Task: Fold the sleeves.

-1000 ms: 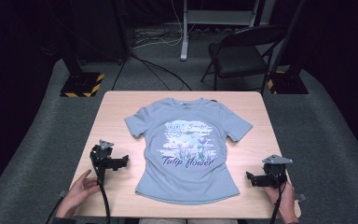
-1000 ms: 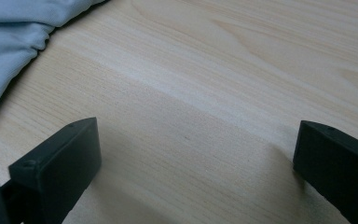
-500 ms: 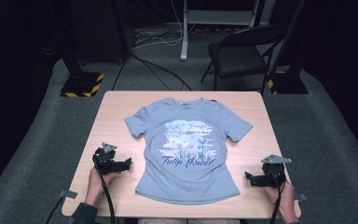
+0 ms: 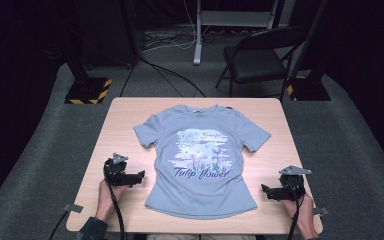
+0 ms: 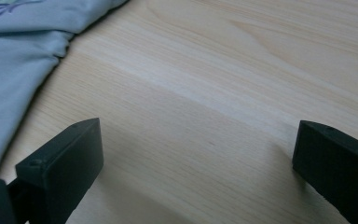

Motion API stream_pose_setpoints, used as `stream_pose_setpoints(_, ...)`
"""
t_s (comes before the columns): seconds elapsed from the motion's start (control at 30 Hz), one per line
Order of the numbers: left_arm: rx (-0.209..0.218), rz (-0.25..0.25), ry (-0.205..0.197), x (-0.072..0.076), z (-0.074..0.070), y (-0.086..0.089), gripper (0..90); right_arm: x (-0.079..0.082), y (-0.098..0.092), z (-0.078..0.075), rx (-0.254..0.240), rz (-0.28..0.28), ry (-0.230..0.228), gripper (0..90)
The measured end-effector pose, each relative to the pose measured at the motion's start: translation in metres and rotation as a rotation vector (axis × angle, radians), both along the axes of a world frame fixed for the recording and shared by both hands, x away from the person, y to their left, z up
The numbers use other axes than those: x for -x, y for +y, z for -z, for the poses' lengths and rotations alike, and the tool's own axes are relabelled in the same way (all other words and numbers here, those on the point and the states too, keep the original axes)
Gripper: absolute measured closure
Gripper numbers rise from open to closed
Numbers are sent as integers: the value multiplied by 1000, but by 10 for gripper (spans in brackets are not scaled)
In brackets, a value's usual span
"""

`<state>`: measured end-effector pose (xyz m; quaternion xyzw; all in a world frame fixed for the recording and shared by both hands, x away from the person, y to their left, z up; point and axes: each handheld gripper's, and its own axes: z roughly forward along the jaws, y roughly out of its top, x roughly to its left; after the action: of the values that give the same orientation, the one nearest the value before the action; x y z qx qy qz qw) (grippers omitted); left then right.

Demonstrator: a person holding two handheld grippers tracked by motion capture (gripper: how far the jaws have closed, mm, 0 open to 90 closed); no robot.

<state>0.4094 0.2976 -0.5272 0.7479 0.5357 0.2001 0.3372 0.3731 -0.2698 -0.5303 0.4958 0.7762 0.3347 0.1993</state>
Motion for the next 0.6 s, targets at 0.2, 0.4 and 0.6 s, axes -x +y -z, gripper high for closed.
stream_pose_setpoints(0.2, 4, 30, -5, 2, -3, -7, 24, 1, 7, -8, -47, -16, -5, 13)
stream_pose_setpoints(0.4, 1, 67, -2, 2, -4, -16, 23, -1, 22, -12, -36, -48, -6, 19)
stream_pose_setpoints(0.6, -9, 101, 10, 1, -3, -24, 22, -5, 33, -13, -21, -64, -1, 26)
